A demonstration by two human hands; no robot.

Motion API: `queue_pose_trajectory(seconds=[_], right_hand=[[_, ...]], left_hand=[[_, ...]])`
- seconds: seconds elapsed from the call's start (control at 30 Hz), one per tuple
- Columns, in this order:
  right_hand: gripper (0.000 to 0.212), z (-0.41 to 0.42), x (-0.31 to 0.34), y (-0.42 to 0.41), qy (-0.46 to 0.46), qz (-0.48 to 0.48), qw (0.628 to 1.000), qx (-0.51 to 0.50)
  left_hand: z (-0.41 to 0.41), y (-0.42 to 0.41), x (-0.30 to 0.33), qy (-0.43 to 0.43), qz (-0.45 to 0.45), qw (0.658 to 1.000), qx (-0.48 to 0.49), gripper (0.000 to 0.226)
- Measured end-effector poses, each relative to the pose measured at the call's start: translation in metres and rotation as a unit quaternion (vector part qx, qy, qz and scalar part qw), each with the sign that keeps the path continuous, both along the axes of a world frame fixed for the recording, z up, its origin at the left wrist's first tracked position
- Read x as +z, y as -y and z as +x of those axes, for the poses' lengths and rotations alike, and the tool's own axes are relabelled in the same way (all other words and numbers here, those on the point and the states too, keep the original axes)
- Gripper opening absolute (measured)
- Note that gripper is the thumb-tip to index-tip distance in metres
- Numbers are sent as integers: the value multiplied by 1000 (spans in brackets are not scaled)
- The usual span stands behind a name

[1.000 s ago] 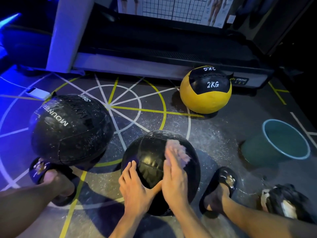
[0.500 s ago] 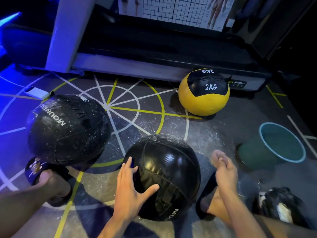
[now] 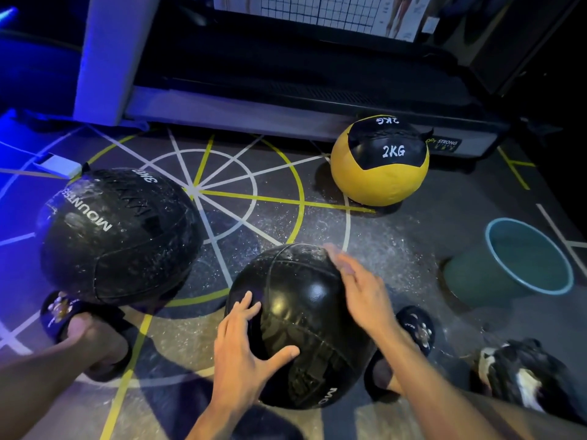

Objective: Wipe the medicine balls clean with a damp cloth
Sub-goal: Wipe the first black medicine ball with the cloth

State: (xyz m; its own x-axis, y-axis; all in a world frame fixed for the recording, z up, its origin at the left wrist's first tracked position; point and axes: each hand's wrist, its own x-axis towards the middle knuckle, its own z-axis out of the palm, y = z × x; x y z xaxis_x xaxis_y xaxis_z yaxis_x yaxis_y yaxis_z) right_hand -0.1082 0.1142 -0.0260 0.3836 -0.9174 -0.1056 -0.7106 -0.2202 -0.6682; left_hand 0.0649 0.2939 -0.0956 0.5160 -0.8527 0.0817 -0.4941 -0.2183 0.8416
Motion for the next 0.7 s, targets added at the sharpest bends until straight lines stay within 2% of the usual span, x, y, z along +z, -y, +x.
queue_pose_trajectory(seconds=[0.1,0.13,0.2,0.27,0.33,0.37,0.43,0.57,0.63,0.7], right_hand=[[39,-28,3,13,-31,76,985,-153],[37,-24,3,12,-31,79,982,-167],[39,6,8,4,-25,40,992,-120],[41,45,16,-12,-38,-27,999,3],[40,70,23,-26,-86,-76,986,120],[41,71,26,-27,-100,-80,982,140],[44,52,26,-16,-94,-48,990,90],[40,-4,23,13,-105,45,989,-99],[39,4,26,5,-110,32,989,-98],[39,30,29,-12,-80,-10,996,-30]], left_hand=[[-8,0,-2,15,-4,1000,-4,102],[-11,0,-2,20,-5,1000,-6,103],[-18,0,-2,25,0,1000,-9,103],[-24,0,-2,41,4,999,-22,102],[-24,0,-3,63,5,998,-28,101],[-23,0,-2,69,8,997,-27,100],[-21,0,0,68,8,997,-21,99],[-22,-1,-1,62,7,998,-26,98],[-25,1,0,63,12,997,-35,99],[-26,2,1,62,21,997,-43,99]])
